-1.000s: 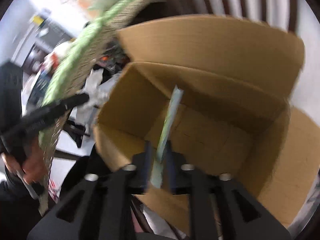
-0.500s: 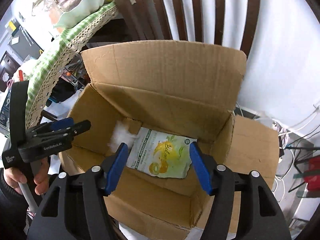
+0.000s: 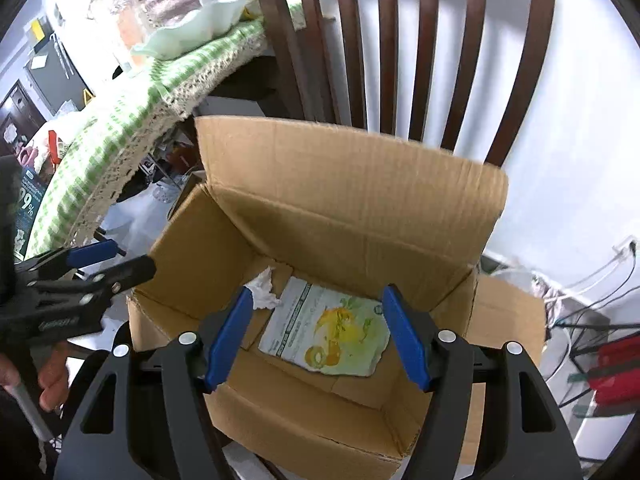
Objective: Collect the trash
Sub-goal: 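Open the left tool to drop the tissue into the box, then grasp the yellow snack bag with the left tool while the right tool grasps the clear plastic container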
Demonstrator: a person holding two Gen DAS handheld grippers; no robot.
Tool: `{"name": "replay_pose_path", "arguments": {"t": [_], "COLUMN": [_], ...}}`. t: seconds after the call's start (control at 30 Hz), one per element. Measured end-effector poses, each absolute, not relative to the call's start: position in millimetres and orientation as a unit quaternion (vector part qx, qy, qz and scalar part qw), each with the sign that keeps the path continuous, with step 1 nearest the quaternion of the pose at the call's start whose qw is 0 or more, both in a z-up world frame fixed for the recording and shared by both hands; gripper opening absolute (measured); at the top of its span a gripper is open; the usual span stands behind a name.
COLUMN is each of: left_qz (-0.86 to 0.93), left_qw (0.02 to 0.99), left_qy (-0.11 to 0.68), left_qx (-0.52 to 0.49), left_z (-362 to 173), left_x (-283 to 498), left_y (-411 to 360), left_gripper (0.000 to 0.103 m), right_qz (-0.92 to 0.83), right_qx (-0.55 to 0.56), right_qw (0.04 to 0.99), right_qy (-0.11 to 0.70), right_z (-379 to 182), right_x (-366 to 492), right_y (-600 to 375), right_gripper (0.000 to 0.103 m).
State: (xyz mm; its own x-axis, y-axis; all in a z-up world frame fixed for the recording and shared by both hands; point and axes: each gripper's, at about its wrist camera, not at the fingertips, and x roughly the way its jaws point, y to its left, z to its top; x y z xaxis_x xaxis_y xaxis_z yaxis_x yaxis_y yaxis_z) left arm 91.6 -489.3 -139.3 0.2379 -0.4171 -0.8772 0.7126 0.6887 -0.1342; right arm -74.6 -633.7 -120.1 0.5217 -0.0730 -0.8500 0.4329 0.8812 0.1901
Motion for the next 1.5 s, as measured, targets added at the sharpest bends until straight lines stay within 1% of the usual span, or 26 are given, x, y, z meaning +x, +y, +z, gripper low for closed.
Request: {"name": "replay_pose_path", "arguments": {"t": [0.13, 0.2, 0.33, 0.43, 0.6, 0.67, 0.87, 1.0, 1.17, 1.23, 1.37, 1.5], "left_qz": [-0.393, -0.4, -0.396, -0.384, -0.341, -0.314, -0.234, -0.173, -0.111, -0.118, -0.11, -0.128], "left_qw": [0.787, 0.799, 0.839, 0.861, 0.894, 0.905, 0.931, 0.938, 0.938, 0.932, 0.92, 0.901], "left_qy": [0.45, 0.425, 0.353, 0.318, 0.286, 0.282, 0.279, 0.3, 0.326, 0.342, 0.375, 0.413], "left_qx": [0.152, 0.146, 0.121, 0.1, 0.059, 0.046, 0.013, -0.012, -0.032, -0.028, -0.002, -0.018], "left_z": [-102.7, -79.1, -28.5, -0.7, 37.9, 45.5, 54.3, 48.0, 32.0, 21.0, -6.6, -31.8], "left_x": [71.7, 65.1, 54.9, 53.6, 61.7, 69.7, 103.8, 134.1, 168.1, 192.2, 234.2, 260.2], "left_y": [-479.5, -467.8, -424.3, -389.6, -328.7, -303.8, -224.2, -166.4, -101.1, -77.3, -47.2, -27.9], "left_gripper": [0.083, 0.086, 0.089, 0.089, 0.09, 0.09, 0.09, 0.09, 0.09, 0.094, 0.094, 0.094], "right_qz": [-0.162, -0.167, -0.176, -0.162, -0.136, -0.118, -0.058, -0.019, 0.009, 0.021, 0.039, 0.051], "right_qx": [0.172, 0.161, 0.133, 0.122, 0.11, 0.107, 0.09, 0.076, 0.078, 0.077, 0.062, 0.05], "right_qw": [0.864, 0.872, 0.89, 0.906, 0.925, 0.932, 0.948, 0.956, 0.958, 0.958, 0.958, 0.958], "right_qy": [0.444, 0.432, 0.399, 0.371, 0.337, 0.325, 0.299, 0.284, 0.277, 0.277, 0.276, 0.277], "right_z": [-98.5, -88.0, -62.0, -44.9, -27.7, -19.1, -1.3, 9.5, 14.9, 17.2, 26.0, 31.6], "right_x": [-73.1, -73.3, -69.0, -62.1, -41.8, -28.4, -1.0, 18.2, 37.9, 46.5, 57.9, 63.4], "right_y": [-625.4, -620.0, -600.8, -582.4, -548.5, -530.5, -473.3, -433.1, -399.1, -384.5, -355.8, -336.6], "right_gripper": [0.065, 0.065, 0.067, 0.068, 0.069, 0.069, 0.069, 0.072, 0.072, 0.072, 0.072, 0.072]}}
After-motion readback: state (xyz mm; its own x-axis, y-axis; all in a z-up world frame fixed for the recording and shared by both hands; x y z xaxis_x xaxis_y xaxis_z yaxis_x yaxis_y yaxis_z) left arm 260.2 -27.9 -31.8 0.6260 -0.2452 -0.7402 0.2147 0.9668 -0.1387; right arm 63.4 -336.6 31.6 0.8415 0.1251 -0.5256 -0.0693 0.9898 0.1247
